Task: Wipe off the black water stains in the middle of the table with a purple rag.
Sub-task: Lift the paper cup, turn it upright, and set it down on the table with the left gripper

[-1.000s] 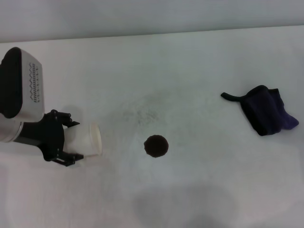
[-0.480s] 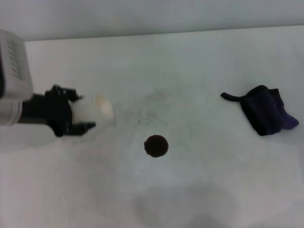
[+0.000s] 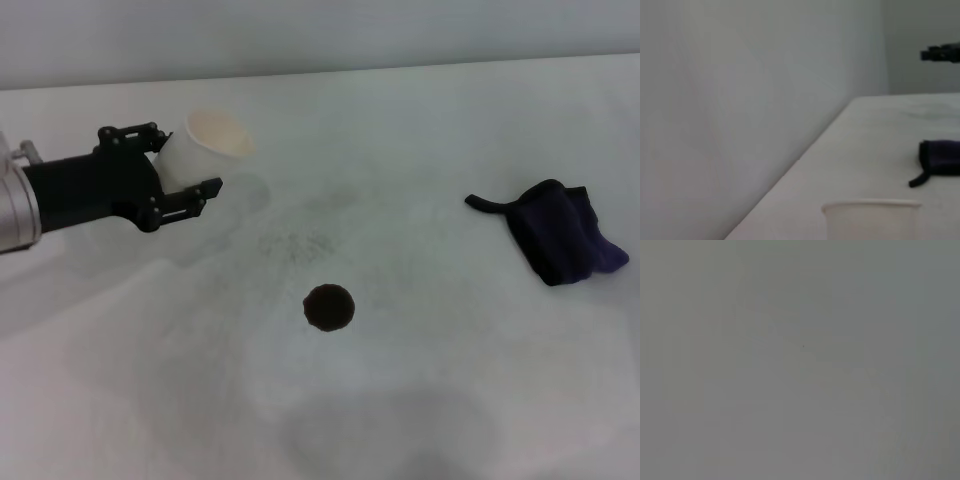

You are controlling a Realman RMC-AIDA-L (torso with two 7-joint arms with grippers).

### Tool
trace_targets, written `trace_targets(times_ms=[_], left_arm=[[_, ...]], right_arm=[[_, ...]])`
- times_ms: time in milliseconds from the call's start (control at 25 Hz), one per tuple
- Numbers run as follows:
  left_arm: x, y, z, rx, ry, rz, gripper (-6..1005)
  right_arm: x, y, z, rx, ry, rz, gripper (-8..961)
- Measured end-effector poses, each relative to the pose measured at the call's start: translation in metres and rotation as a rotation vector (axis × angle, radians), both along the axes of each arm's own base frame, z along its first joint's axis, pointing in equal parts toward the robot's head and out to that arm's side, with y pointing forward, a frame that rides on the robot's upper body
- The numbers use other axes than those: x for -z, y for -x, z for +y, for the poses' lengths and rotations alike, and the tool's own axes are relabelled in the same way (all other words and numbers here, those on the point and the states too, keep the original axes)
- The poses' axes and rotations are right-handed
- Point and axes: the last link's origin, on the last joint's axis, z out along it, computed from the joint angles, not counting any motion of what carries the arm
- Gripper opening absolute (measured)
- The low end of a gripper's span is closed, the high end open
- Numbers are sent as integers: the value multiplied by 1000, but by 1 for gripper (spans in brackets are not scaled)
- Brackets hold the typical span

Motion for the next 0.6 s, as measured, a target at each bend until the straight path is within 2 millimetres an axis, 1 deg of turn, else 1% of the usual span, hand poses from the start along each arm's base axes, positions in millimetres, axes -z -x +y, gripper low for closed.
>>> trace_targets(times_ms=[120,160,200,320,360,480,600], left_arm=[[8,9,-3,-49,-12,-42,647],[8,9,-3,-49,-12,-42,647],[13,17,-5,-94,-31,-73,647],[17,25,-10,-140,-57,-132,647],[17,25,-10,-140,-57,-132,647],[33,36,-23,-198,-53,-186,647],[44,41,-29,-224,-40,-185,646]], right_arm=[[-1,-1,-2,-4,-6,-4,513],[-2,-1,-3,-4,-8,-4,513],[-2,-1,-3,-4,-10,-4,513],[-2,-1,-4,-2,-11,-5,513],[-2,-1,-4,-1,-10,-7,513],[-1,-1,-3,0,-6,-11,513],[-1,0,-2,-2,-6,-11,513]])
